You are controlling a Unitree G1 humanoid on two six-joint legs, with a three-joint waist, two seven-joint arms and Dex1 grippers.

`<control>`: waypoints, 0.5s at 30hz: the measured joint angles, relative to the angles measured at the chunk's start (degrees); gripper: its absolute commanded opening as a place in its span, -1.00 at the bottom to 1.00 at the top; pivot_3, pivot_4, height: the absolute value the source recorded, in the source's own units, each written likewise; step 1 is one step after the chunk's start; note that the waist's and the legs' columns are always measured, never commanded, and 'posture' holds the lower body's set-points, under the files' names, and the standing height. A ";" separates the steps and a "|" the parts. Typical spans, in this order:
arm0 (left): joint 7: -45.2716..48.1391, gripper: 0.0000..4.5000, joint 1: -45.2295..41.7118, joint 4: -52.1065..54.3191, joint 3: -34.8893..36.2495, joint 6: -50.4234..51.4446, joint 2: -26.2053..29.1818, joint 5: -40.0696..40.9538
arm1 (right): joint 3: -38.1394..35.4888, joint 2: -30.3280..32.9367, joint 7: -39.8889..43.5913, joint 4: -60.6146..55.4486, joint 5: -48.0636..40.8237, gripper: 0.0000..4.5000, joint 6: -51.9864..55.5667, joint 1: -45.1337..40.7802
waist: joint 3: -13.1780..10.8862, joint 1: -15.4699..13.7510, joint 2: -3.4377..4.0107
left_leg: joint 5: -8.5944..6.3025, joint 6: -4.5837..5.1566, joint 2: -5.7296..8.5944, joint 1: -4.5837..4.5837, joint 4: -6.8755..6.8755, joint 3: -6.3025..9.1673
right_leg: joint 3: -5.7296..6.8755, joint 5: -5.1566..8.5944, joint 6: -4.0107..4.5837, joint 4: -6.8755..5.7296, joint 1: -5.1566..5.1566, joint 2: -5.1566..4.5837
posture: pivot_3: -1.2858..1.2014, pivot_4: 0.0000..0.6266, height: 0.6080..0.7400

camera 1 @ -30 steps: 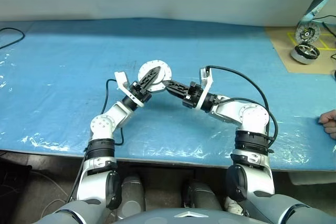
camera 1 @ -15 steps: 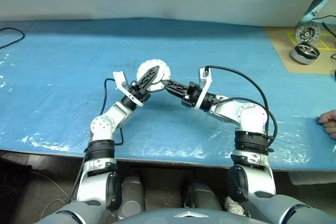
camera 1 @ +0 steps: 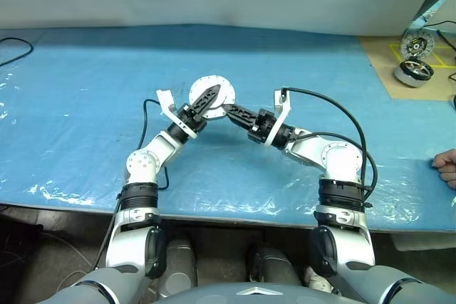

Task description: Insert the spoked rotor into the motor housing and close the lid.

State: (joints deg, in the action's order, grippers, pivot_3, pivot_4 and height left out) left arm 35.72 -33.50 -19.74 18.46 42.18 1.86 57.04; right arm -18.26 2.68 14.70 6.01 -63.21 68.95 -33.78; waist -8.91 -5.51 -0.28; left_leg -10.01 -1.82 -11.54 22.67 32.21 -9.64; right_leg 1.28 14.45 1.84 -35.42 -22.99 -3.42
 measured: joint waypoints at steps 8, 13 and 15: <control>-1.14 0.14 -0.26 -0.82 1.98 -2.34 0.62 -1.47 | 0.41 -0.36 -0.54 0.03 -0.44 0.45 1.02 -0.05 | -0.01 0.20 -0.01 | 0.00 0.00 -0.01 0.01 0.01 0.02 | 0.01 0.00 0.00 -0.01 -0.01 0.01 | 0.03 -0.52 1.00; -2.51 0.14 -1.48 -3.97 7.37 -6.15 3.18 -1.43 | 0.85 1.61 0.21 -0.14 -0.55 0.45 0.43 -0.18 | -0.04 -0.06 -0.06 | 0.00 0.00 0.02 0.06 0.02 0.04 | 0.01 0.00 0.00 0.02 0.00 0.00 | 0.03 -0.52 1.00; -3.48 0.14 -2.49 -5.32 9.90 -8.76 4.41 -1.53 | 1.04 3.29 0.27 -0.67 0.49 0.45 -0.55 0.00 | -0.06 -0.13 -0.10 | 0.00 0.00 0.03 0.11 0.05 0.13 | 0.06 0.00 0.00 0.02 0.00 0.00 | 0.03 -0.52 1.00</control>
State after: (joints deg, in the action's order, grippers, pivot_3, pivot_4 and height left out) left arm 32.24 -35.99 -25.07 28.36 33.42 6.27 55.51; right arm -17.22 5.97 14.97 5.34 -62.72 68.40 -33.78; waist -8.97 -5.65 -0.38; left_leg -10.01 -1.82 -11.51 22.78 32.26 -9.51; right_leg 1.34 14.45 1.84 -35.40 -22.99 -3.42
